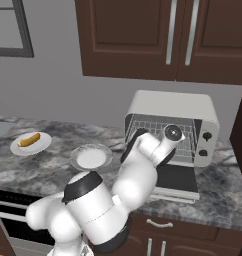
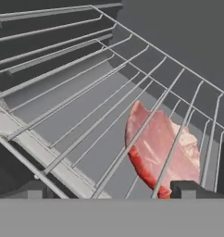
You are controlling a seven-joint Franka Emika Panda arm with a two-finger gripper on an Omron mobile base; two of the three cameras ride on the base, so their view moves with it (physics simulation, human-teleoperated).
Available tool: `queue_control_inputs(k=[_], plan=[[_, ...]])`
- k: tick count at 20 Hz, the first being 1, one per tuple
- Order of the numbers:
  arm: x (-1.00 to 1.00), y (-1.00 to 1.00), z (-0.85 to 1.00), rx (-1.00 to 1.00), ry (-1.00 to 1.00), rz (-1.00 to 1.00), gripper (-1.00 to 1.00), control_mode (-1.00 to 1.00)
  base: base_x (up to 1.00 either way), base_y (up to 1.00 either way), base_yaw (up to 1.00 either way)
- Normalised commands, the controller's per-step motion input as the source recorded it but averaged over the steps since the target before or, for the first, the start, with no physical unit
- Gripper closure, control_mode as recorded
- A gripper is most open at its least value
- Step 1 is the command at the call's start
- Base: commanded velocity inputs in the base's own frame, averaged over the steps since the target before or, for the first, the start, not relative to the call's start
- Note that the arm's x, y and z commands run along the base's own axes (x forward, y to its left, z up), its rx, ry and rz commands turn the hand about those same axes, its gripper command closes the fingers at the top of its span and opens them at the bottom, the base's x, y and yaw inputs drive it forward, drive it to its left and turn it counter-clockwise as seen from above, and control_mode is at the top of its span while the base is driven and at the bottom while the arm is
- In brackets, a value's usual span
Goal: Open the toaster oven door. Place the hotdog bun on the top rack in the toaster oven and place the steak on the bottom rack.
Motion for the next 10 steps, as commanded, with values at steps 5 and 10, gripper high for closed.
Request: queue_control_inputs(k=[5, 10], plan=[[-0.60, -0.04, -0.24, -0.06, 0.14, 0.00, -1.00, -1.00, 0.00, 0.00, 0.00], [-0.60, -0.03, -0.21, -0.04, 0.17, 0.00, -1.00, -1.00, 0.00, 0.00, 0.00]])
